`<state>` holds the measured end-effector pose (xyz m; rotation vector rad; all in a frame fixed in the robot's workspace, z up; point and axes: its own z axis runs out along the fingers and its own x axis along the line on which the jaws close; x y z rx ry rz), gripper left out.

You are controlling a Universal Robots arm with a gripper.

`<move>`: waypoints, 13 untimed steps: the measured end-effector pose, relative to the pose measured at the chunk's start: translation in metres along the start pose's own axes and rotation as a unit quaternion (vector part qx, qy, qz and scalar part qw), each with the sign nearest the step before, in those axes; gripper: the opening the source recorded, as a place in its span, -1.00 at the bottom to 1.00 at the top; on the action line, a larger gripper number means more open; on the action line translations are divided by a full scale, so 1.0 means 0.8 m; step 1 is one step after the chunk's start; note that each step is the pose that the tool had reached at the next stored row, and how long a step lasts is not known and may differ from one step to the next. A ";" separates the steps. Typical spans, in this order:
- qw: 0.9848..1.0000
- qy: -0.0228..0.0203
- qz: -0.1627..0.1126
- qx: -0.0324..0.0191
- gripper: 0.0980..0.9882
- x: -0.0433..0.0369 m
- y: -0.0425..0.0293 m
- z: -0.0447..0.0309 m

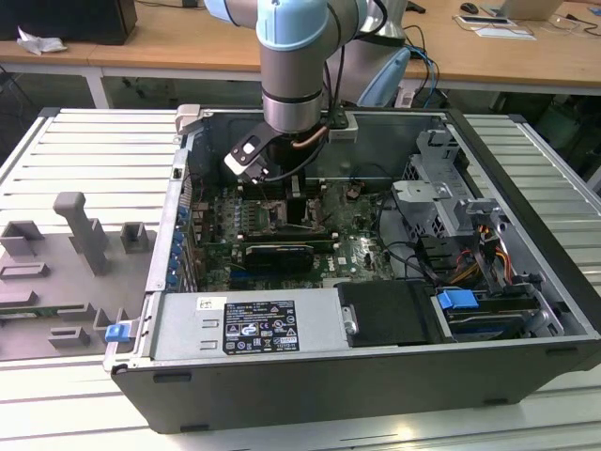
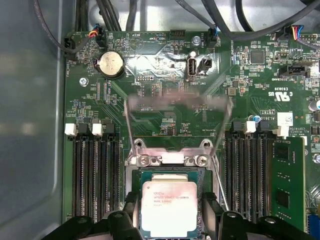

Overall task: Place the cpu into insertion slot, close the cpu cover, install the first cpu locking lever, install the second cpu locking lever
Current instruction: 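Place the cpu into insertion slot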

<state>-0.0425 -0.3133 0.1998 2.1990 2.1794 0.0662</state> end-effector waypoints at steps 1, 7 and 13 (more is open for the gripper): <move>1.000 0.000 0.000 0.000 0.15 0.000 0.0000 0.0000; 1.000 0.000 0.000 0.000 0.13 0.000 0.0001 0.0002; 1.000 0.000 0.000 0.000 -0.02 0.000 0.0003 0.0004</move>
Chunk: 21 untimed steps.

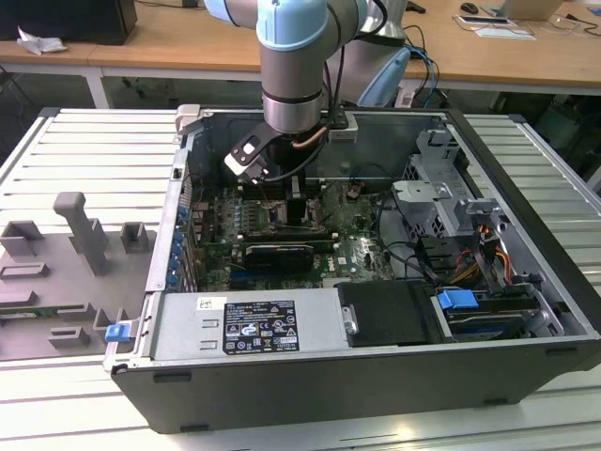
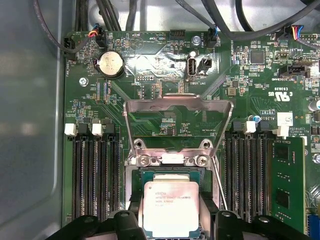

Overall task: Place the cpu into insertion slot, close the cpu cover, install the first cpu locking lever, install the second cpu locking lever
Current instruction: 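Place the cpu into insertion slot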

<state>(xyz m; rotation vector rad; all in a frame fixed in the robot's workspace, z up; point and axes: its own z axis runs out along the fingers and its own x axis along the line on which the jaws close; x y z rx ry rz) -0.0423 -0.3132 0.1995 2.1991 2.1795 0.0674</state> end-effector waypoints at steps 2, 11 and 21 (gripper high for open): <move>1.000 0.000 0.000 0.000 0.15 0.000 0.0000 0.0000; 1.000 -0.001 0.000 0.000 0.15 -0.001 0.0004 -0.0001; 1.000 0.001 -0.004 0.000 -0.03 -0.001 0.0002 -0.0010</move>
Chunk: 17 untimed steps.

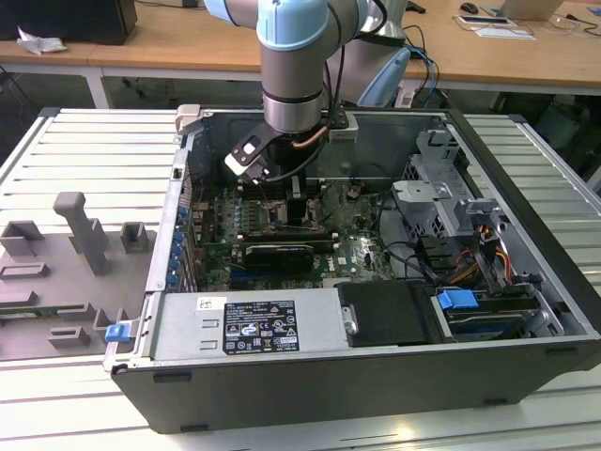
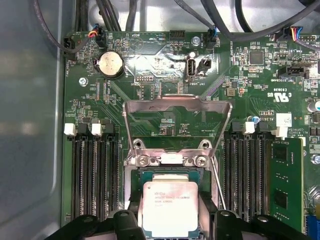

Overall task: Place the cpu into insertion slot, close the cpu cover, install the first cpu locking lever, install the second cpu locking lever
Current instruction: 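Place the cpu into insertion slot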

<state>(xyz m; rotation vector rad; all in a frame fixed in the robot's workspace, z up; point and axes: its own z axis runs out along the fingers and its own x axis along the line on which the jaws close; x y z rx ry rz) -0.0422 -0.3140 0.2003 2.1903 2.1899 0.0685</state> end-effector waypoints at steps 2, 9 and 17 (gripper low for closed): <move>1.000 0.000 0.000 0.000 -0.03 0.000 -0.0003 0.0000; 1.000 -0.001 0.006 0.000 -0.03 0.000 0.0003 0.0012; 1.000 0.000 0.006 0.000 0.15 0.000 0.0004 0.0019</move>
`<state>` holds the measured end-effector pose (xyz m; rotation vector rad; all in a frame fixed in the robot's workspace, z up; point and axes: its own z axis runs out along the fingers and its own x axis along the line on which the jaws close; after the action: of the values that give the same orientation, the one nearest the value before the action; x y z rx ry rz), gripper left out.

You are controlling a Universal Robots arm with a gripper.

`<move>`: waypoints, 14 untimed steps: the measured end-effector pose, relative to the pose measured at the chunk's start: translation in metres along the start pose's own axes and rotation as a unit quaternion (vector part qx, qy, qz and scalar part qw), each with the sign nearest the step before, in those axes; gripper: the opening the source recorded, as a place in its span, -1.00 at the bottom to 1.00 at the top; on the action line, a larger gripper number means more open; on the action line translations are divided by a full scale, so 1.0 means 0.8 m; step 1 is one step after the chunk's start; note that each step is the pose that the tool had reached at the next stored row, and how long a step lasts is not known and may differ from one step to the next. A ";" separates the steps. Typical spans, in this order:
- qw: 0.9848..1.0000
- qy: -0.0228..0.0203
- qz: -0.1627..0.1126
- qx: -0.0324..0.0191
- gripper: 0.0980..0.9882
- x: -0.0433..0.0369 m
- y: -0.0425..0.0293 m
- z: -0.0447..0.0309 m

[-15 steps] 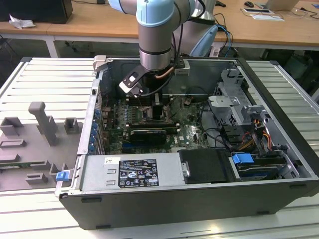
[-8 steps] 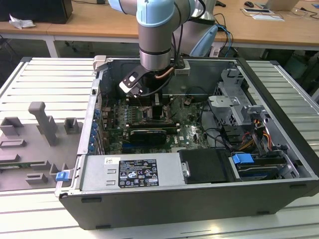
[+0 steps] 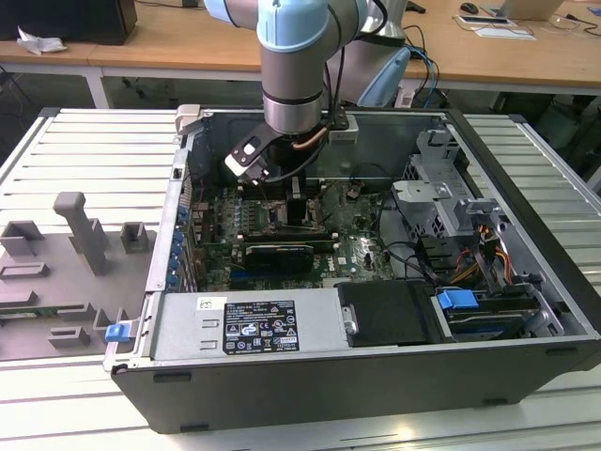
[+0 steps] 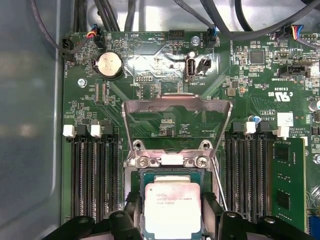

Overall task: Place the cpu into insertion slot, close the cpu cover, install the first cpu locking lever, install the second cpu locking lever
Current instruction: 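Place the cpu into insertion slot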

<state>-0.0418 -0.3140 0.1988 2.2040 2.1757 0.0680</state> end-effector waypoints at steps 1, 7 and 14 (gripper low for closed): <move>1.000 0.000 0.000 0.000 0.15 0.000 0.0000 0.0000; 1.000 0.000 0.000 0.000 0.15 0.000 0.0005 -0.0080; 1.000 0.000 0.000 0.003 -0.72 0.000 0.0026 -0.0131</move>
<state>-0.0403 -0.3140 0.2094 2.2072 2.1785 0.0619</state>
